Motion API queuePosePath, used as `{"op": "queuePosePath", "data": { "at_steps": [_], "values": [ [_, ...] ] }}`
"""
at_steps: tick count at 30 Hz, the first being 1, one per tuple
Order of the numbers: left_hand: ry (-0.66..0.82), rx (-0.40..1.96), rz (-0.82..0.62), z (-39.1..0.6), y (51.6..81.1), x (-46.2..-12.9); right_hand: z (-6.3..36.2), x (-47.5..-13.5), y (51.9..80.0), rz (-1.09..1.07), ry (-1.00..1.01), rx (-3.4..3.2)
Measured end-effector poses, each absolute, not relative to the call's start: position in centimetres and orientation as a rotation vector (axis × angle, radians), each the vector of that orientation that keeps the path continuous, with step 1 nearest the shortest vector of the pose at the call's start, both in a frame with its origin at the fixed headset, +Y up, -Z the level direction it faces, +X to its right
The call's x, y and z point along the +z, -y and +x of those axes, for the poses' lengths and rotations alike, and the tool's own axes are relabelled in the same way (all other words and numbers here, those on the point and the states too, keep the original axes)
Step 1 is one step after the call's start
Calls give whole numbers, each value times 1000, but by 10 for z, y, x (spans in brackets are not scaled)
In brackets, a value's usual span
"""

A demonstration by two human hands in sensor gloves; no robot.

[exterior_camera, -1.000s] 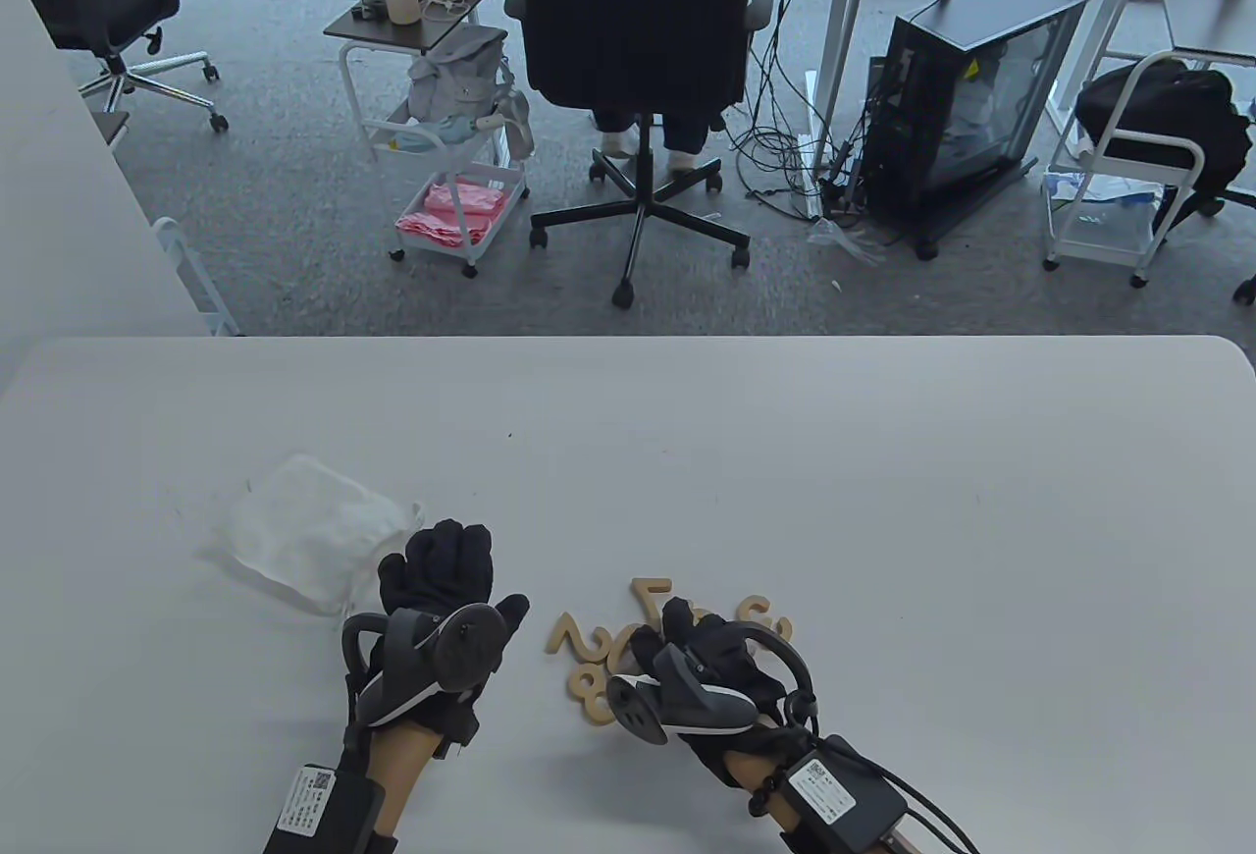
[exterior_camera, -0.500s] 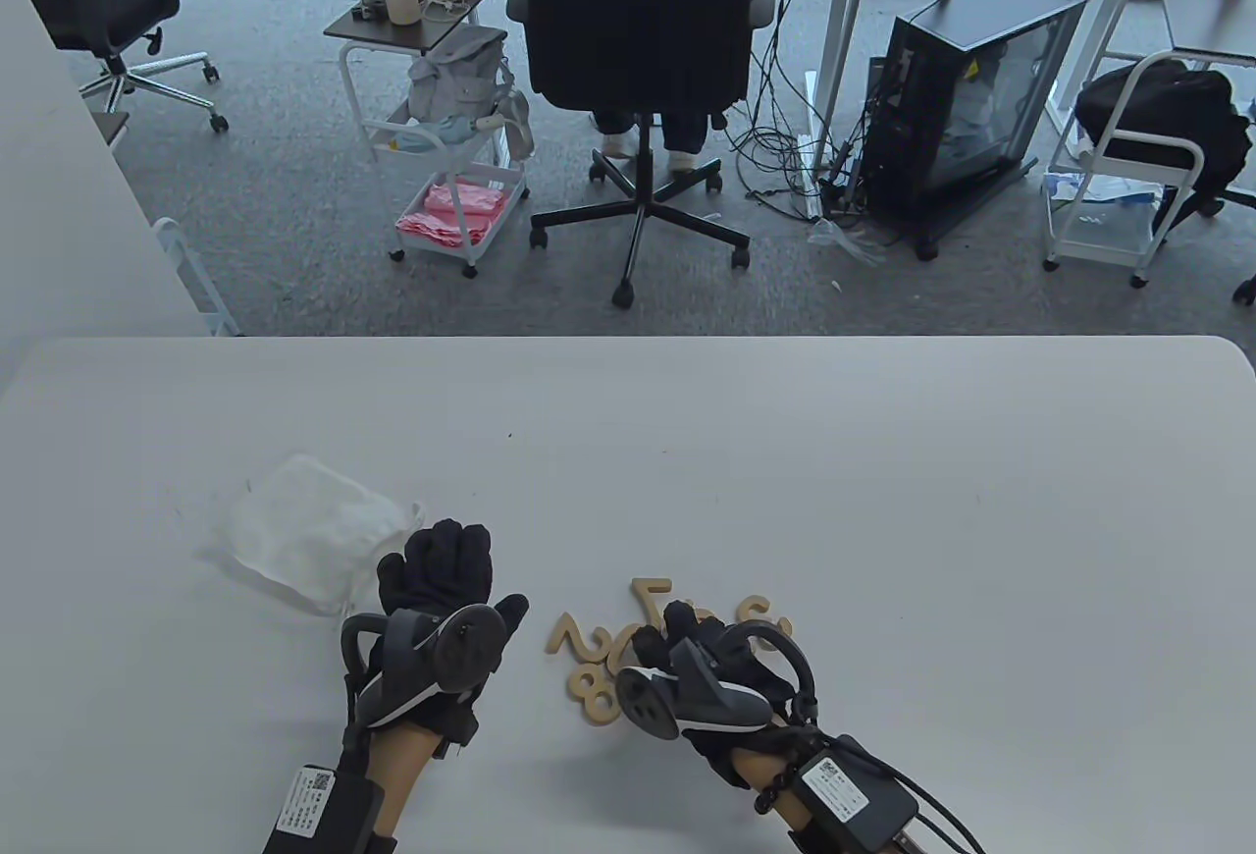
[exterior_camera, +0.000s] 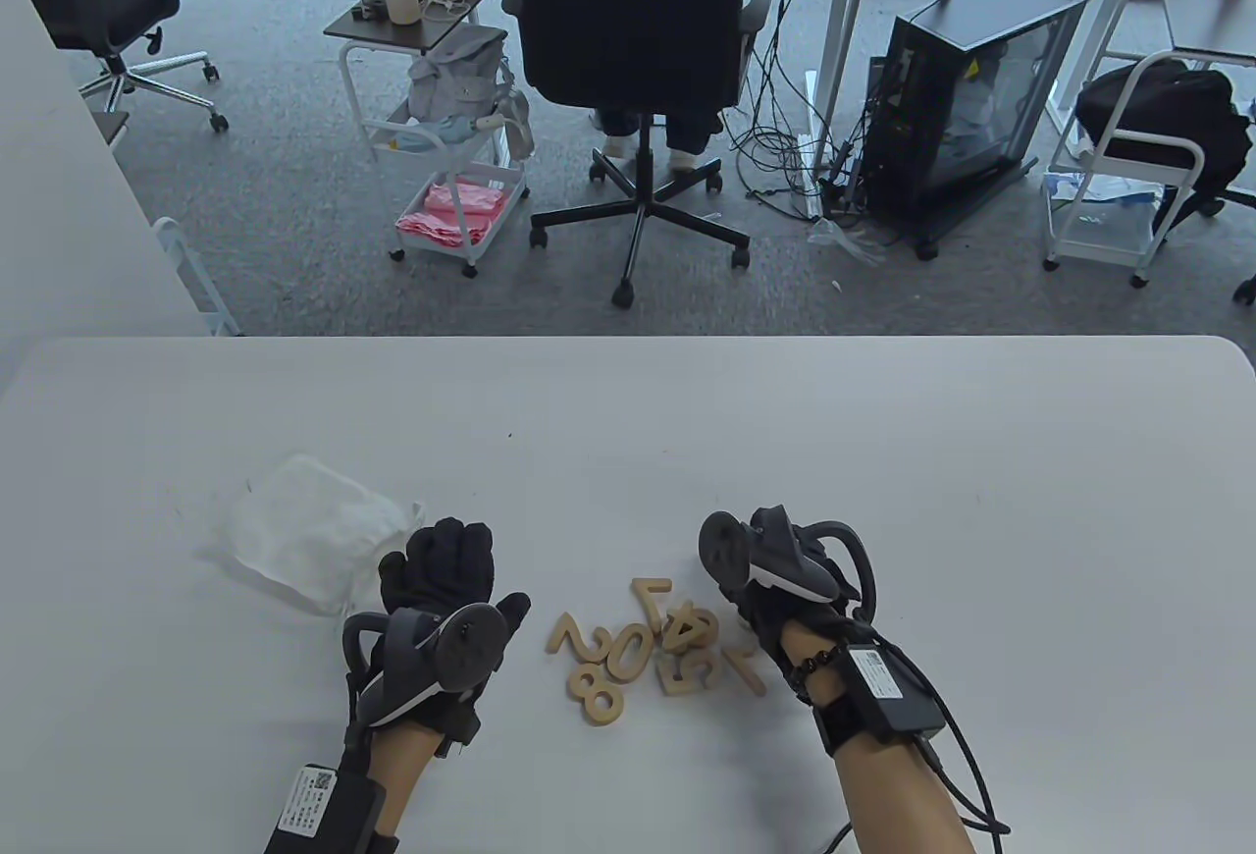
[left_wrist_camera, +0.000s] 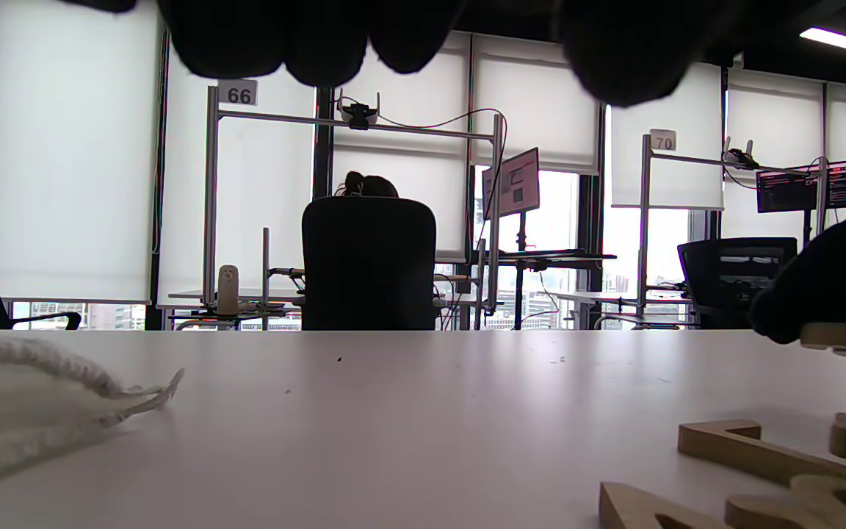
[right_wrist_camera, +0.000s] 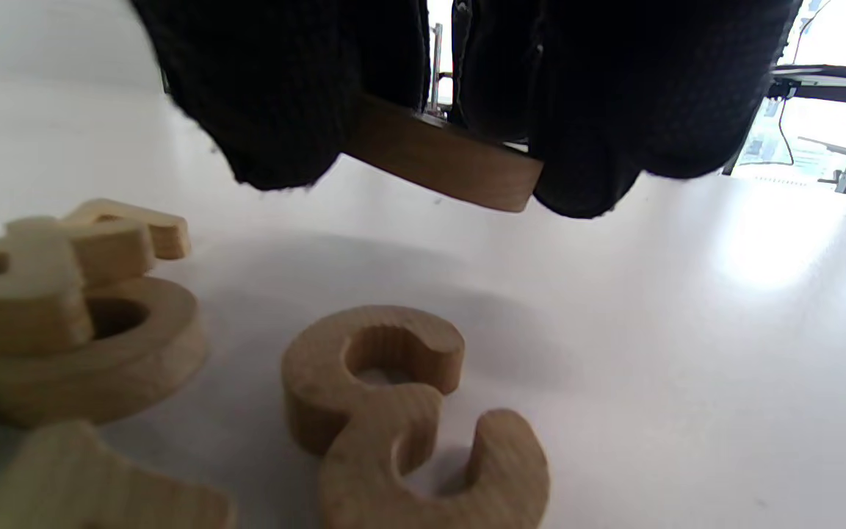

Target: Empty bag and arrange number blocks in order

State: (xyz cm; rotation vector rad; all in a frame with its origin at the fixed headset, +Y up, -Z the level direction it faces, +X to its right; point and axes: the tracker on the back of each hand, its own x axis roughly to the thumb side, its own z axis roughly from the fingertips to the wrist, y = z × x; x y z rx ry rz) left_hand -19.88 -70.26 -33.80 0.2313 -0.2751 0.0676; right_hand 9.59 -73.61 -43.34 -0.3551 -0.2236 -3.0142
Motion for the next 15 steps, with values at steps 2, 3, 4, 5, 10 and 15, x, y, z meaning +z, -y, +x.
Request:
{"op": "queuePosePath", "data": {
  "at_steps": [2,3,4,5,10,15],
  "values": [
    [274,71,230,-199,703,-338,92,-442,744,-340,264,-2996],
    [273,71,230,-200,702,-338,90,-445,748,-330,282,-2998],
    [272,72,231,-200,702,-338,88,-447,752,-330,314,-2997],
    [273,72,232,-200,702,-338,87,-449,755,-325,335,-2997],
    [276,70,232,-199,702,-338,85,-449,762,-322,358,-2974],
    [278,69,236,-199,701,-338,86,-444,758,-348,382,-2966]
  ]
}}
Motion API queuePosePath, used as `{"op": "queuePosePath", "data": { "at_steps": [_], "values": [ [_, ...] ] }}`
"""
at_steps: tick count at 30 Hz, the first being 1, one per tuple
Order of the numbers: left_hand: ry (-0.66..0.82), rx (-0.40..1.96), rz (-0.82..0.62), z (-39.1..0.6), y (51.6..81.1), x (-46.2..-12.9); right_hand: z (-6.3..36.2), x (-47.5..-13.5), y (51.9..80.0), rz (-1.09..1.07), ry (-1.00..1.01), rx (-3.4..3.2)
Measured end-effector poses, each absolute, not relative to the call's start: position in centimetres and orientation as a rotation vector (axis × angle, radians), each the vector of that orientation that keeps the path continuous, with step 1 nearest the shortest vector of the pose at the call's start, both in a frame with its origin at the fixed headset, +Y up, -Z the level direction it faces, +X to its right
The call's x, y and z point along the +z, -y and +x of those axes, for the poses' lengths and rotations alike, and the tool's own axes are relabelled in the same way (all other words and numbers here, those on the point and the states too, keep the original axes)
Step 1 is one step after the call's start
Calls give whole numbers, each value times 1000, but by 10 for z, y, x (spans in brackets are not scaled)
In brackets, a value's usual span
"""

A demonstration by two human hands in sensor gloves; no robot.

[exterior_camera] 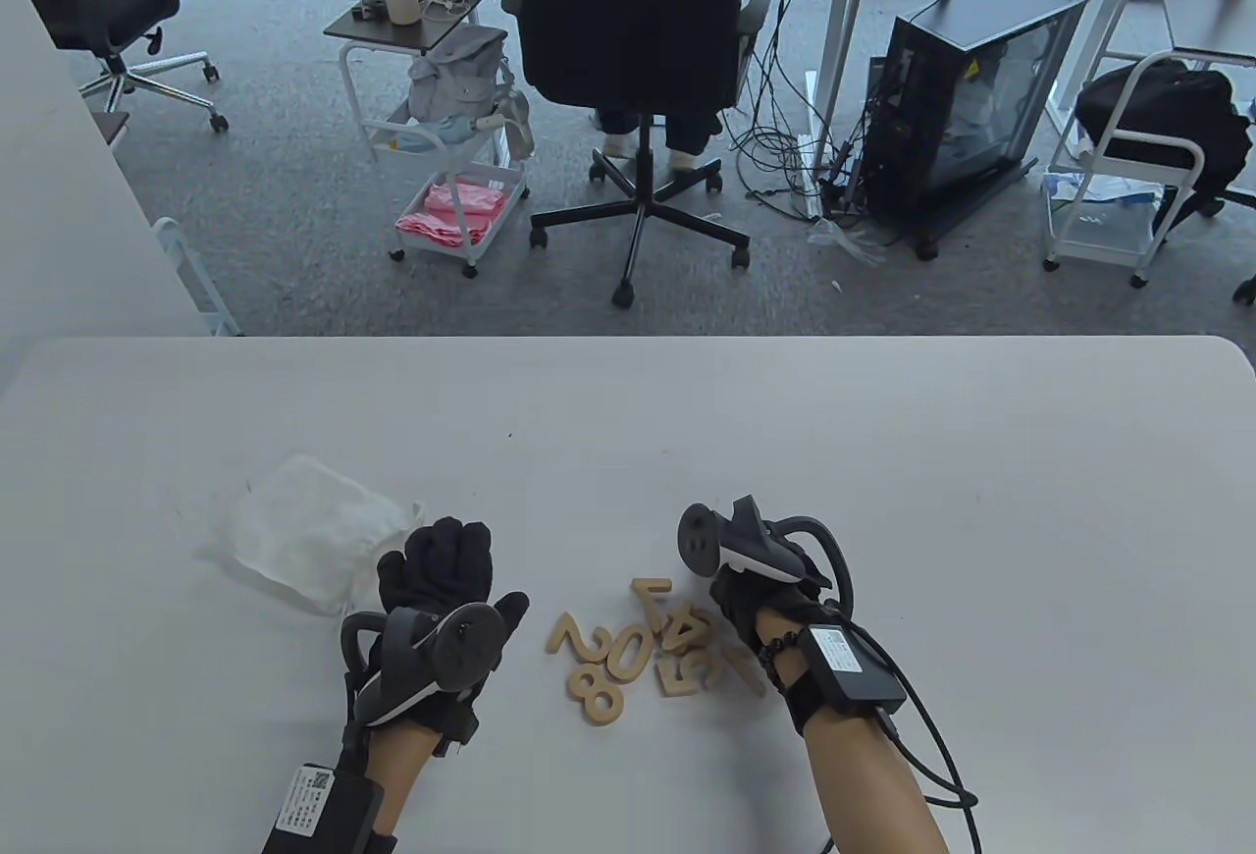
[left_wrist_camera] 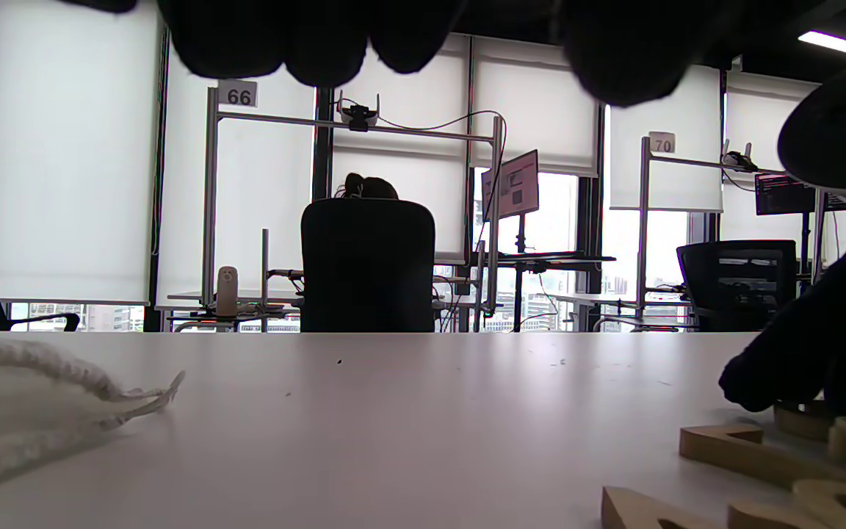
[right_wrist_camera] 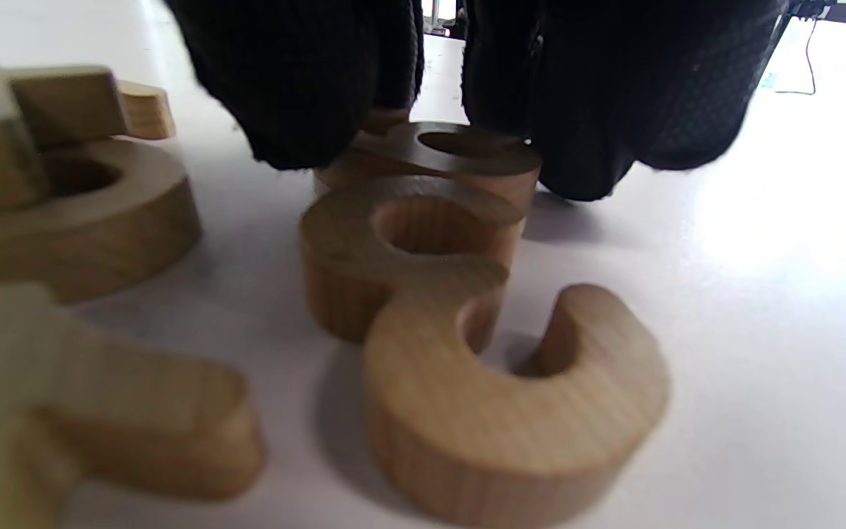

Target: Empty bag and arrange number blocks in order

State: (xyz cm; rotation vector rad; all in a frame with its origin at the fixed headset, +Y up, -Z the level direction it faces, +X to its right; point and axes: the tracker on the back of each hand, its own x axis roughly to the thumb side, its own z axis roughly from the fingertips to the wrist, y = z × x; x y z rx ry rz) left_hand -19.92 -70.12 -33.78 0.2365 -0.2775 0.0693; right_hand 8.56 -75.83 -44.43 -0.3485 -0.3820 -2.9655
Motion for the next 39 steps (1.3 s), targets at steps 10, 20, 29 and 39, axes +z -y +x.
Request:
{"op": "queuePosePath", "data": {
  "at_steps": [10,20,29,39],
  "values": [
    [280,68,238,-199,701,-337,63,-394,731,-823,303,-2995],
    [285,67,246,-198,701,-336,46,-379,755,-912,210,-2833],
    [287,66,246,-197,701,-336,48,-377,756,-895,158,-2831],
    [290,68,242,-197,700,-336,92,-359,713,-660,106,-3014]
  ]
}}
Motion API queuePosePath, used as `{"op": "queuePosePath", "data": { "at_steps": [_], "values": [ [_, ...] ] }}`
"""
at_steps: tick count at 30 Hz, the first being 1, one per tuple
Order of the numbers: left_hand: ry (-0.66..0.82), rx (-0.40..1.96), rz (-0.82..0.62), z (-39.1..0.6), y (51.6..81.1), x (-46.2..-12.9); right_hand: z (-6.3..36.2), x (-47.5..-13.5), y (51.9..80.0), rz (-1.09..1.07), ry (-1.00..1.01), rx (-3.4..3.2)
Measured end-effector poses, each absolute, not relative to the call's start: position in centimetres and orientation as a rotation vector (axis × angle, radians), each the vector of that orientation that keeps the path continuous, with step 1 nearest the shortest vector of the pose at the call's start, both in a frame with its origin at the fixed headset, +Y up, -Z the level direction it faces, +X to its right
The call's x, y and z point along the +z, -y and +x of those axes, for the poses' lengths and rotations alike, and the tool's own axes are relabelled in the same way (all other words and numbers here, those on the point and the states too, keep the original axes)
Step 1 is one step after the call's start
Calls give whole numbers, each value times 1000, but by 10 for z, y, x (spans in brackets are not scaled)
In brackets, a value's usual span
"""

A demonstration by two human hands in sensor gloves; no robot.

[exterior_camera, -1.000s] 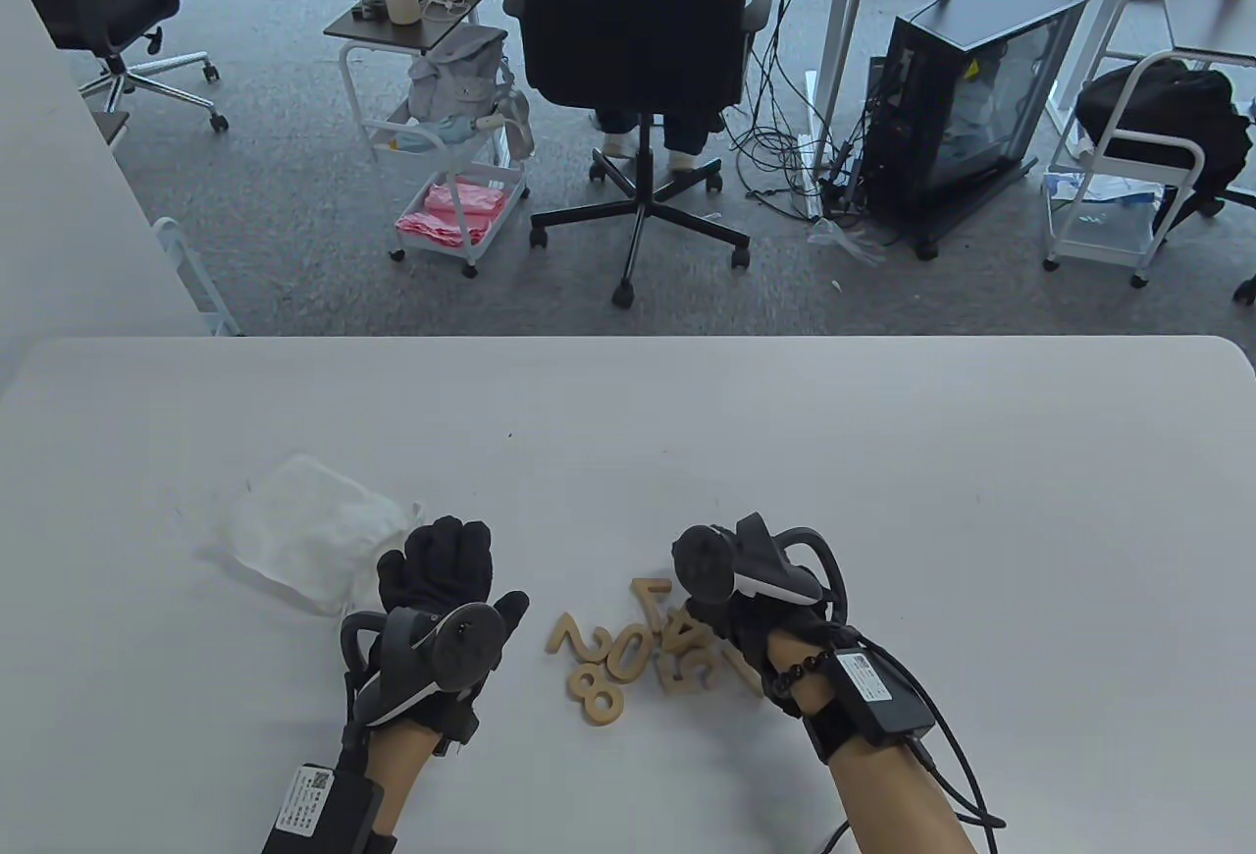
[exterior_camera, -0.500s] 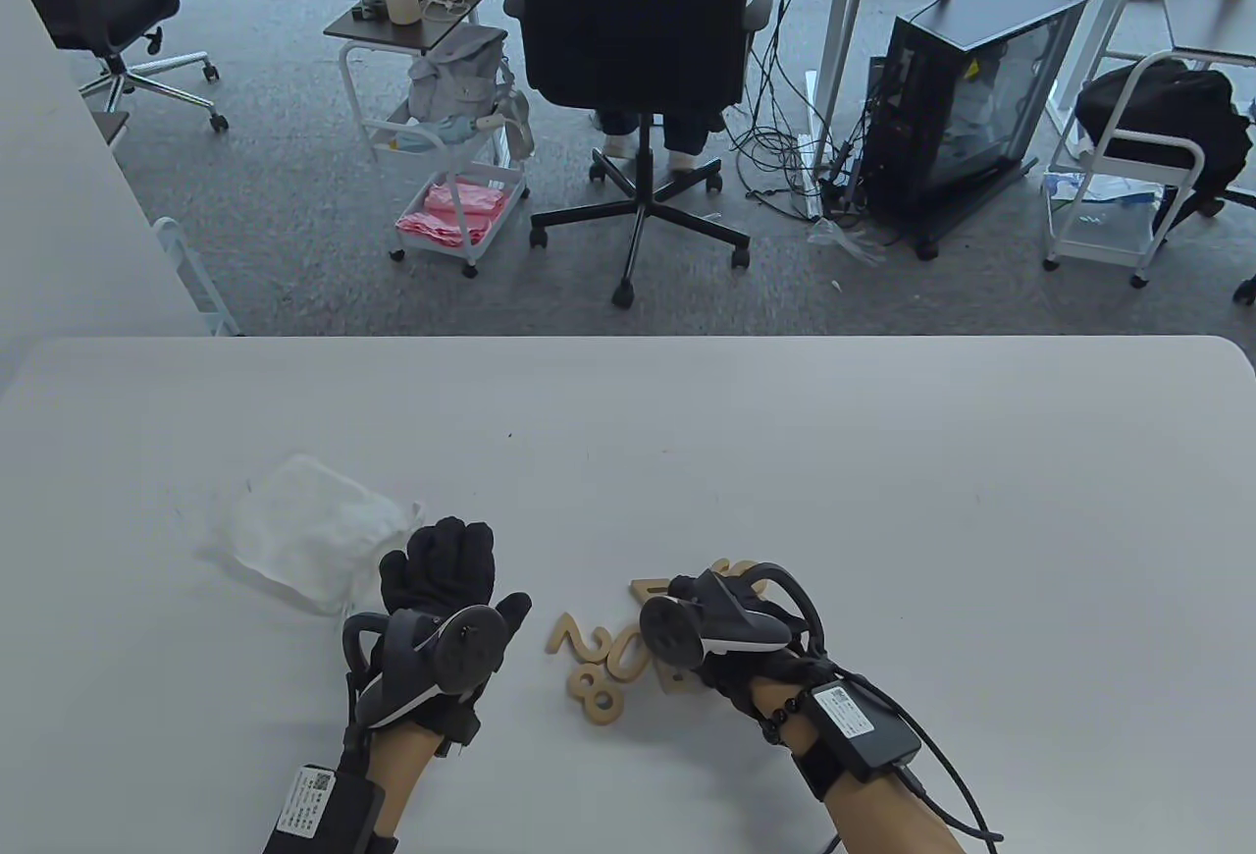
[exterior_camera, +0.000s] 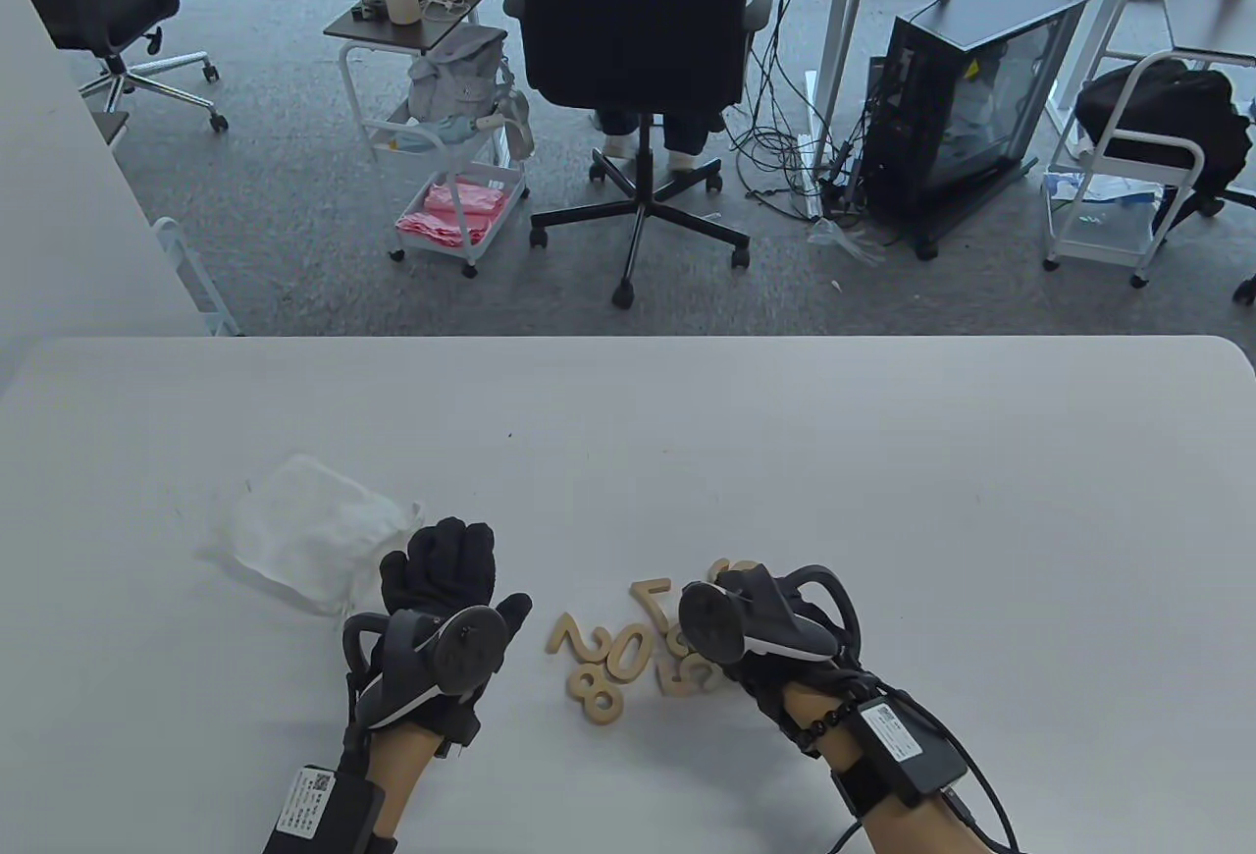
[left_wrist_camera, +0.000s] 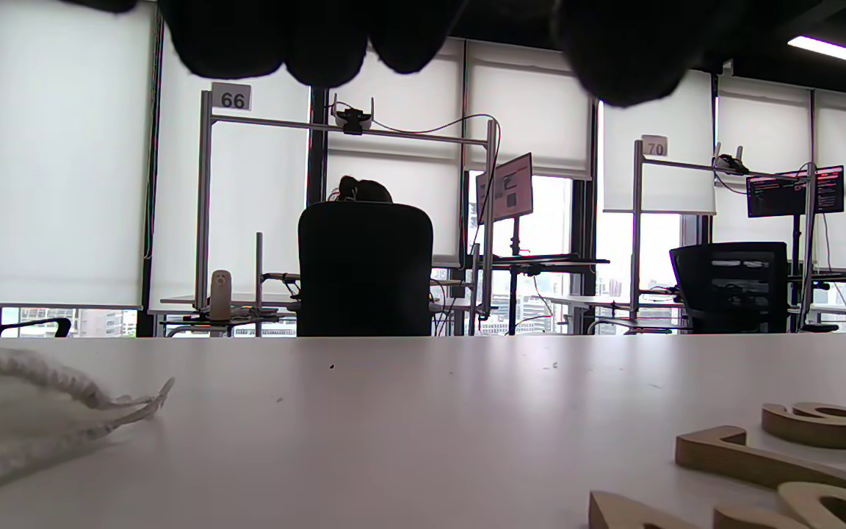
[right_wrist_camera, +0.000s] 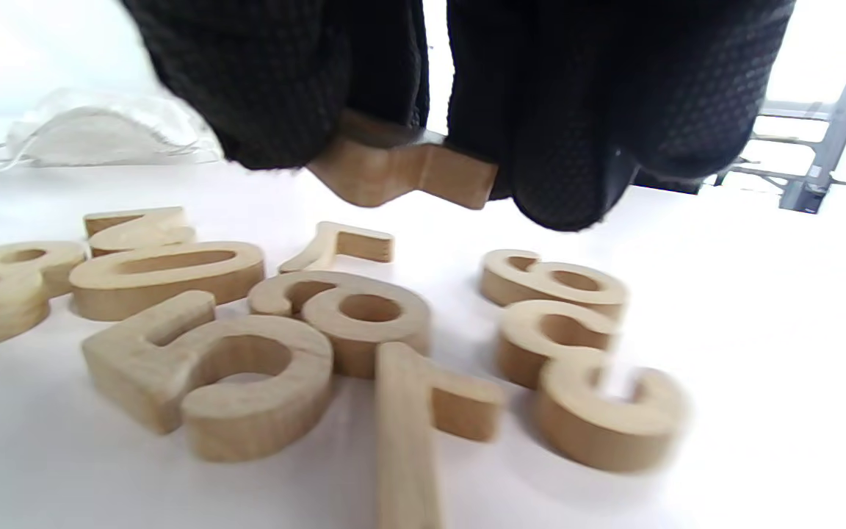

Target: Empty bag and arrange number blocks in order

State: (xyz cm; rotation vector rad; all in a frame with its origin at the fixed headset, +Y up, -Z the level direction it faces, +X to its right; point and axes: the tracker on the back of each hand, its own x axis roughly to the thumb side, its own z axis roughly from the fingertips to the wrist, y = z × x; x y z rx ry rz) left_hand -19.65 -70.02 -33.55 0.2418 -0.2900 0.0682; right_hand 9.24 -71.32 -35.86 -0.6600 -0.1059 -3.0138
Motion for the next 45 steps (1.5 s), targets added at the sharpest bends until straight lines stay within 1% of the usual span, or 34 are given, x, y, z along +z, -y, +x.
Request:
{"op": "queuePosePath", "data": {
  "at_steps": [2,5,9,12,18,20,24,30,34,38,43,45],
  "values": [
    [291,66,240,-196,700,-335,107,-350,714,-556,159,-3041],
    [296,63,237,-195,701,-335,125,-342,726,-406,274,-3036],
    [312,59,225,-191,703,-335,138,-339,743,-251,281,-3016],
    [324,58,224,-187,704,-334,140,-340,748,-188,292,-2992],
    [351,63,211,-181,707,-333,139,-341,759,-190,329,-2956],
    [366,92,229,-178,708,-333,139,-340,759,-168,295,-2959],
    [409,116,216,-167,708,-330,141,-340,759,-156,323,-2985],
    [489,101,104,-141,714,-329,149,-340,751,-118,336,-3078],
    [537,79,13,-119,720,-330,160,-338,735,-94,230,-3147],
    [586,-65,-93,-91,729,-337,177,-335,716,-62,12,-3222],
    [596,-271,-237,-58,745,-351,203,-328,698,10,-279,-3274],
    [583,-348,-290,-50,751,-356,213,-326,692,42,-345,-3299]
  ]
}}
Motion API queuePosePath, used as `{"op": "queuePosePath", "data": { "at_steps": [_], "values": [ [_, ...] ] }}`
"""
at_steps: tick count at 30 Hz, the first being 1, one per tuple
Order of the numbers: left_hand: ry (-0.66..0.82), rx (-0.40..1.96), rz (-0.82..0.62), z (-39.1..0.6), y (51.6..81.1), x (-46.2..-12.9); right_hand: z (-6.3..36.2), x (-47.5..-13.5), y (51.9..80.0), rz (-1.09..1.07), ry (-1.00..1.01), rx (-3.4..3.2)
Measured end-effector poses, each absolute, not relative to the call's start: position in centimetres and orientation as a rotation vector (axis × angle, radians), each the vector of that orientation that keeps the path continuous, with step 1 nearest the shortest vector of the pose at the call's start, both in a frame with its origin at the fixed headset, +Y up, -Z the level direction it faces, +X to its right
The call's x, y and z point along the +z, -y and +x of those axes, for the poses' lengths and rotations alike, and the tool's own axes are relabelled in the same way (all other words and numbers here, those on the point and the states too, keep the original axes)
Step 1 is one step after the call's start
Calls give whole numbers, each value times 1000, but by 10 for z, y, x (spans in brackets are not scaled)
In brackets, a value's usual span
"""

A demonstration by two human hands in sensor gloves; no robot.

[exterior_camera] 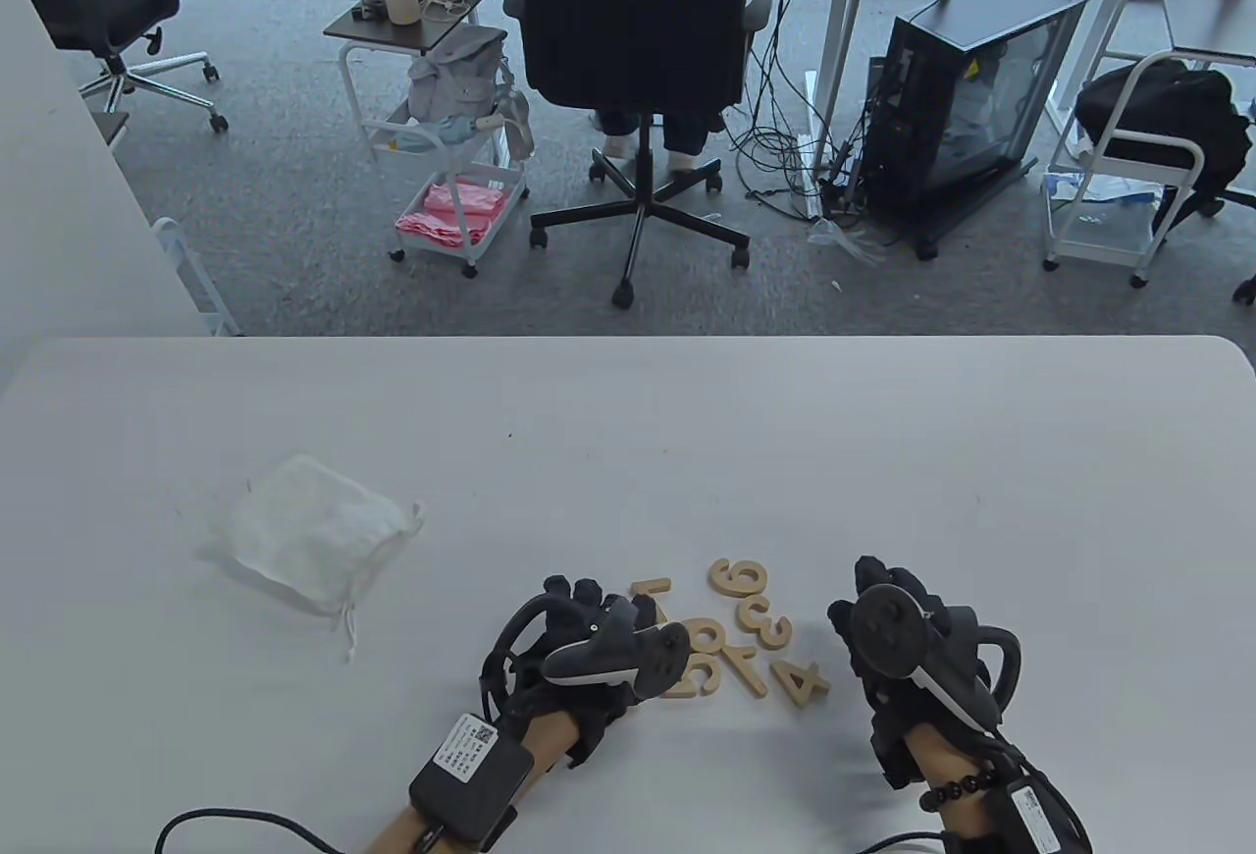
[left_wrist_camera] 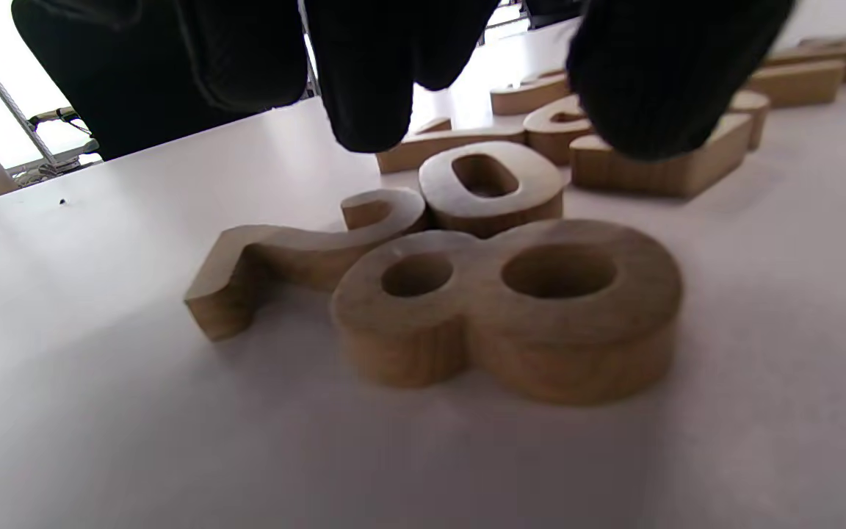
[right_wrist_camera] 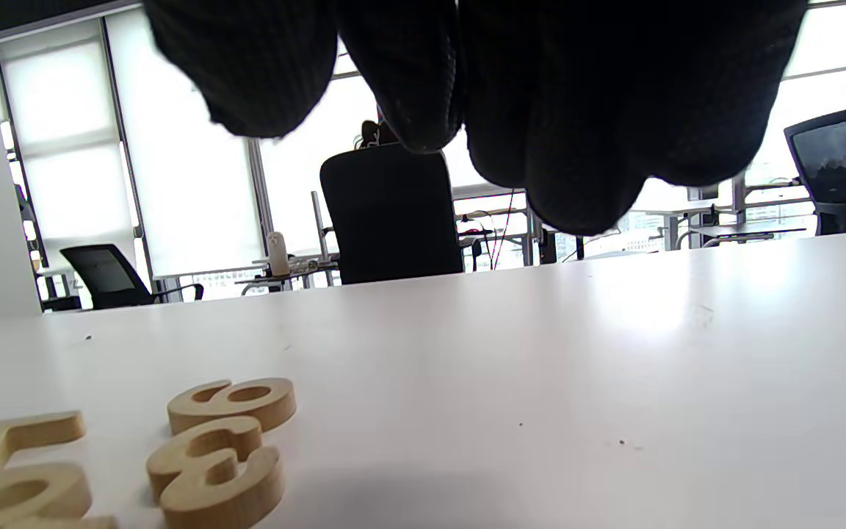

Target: Empty bag and arrange number blocks in order

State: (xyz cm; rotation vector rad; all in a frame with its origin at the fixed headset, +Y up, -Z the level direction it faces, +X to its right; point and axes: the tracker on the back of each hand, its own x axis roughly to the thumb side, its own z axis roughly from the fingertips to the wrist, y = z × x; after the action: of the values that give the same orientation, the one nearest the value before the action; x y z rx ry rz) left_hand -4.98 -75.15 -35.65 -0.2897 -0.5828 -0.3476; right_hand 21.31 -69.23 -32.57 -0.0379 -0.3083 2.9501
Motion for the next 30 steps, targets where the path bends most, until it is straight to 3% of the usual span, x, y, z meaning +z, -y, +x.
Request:
{"op": "queuePosePath", "data": {
  "at_steps": [10,24,30],
  "values": [
    [583,-441,-279,-35,763,-366,234,-323,684,-131,396,2883],
    [629,-466,-329,-35,765,-372,229,-323,687,-114,353,2879],
    [651,-429,-280,-37,766,-374,228,-323,687,-110,353,2877]
  ]
}}
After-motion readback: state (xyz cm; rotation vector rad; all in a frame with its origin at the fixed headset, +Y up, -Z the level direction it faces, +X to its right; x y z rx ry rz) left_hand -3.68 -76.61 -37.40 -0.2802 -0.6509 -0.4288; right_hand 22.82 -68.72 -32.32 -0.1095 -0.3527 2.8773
